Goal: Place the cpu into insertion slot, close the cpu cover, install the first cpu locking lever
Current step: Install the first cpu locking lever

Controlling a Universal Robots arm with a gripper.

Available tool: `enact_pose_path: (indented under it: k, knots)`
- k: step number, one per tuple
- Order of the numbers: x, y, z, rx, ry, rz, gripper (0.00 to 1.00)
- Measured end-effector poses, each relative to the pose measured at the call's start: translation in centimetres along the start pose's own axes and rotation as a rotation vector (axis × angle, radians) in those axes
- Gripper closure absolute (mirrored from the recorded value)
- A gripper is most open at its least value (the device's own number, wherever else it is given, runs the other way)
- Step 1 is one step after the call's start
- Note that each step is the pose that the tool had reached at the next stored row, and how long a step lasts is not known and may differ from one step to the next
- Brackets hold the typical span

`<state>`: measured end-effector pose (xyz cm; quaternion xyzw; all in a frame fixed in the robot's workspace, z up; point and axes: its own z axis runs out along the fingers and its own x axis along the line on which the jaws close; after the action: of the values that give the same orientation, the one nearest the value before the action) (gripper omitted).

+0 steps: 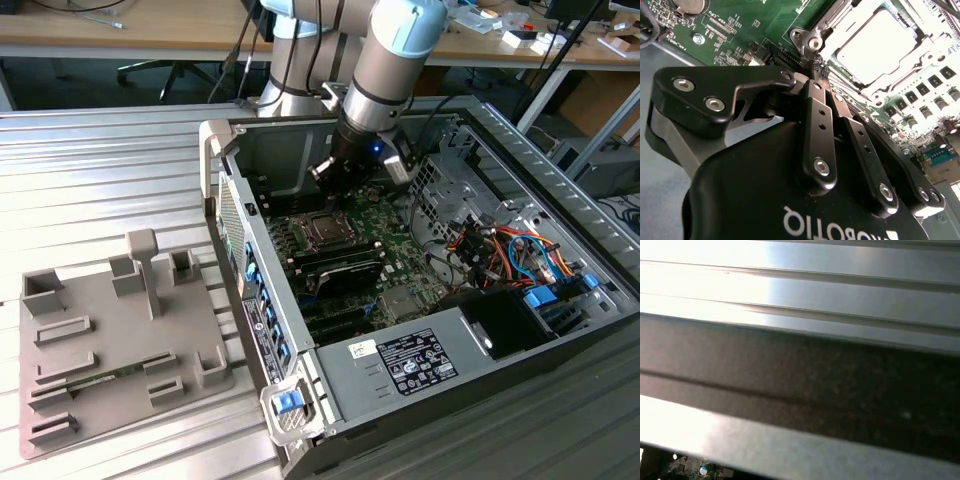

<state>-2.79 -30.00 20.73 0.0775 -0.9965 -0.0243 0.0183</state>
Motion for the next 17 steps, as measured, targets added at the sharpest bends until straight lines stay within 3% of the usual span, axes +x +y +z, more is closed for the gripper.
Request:
enact_pose_path:
  k: [5, 6, 17]
  knots:
    - [0.03, 0.04, -0.77, -0.0011, -0.0011, 0.0, 0.89]
    - [0.2, 0.05, -0.86, -0.0009, -0.0036, 0.0, 0.89]
    - [3.7, 0.4, -0.81, 0.0021, -0.0282, -0.001, 0.89]
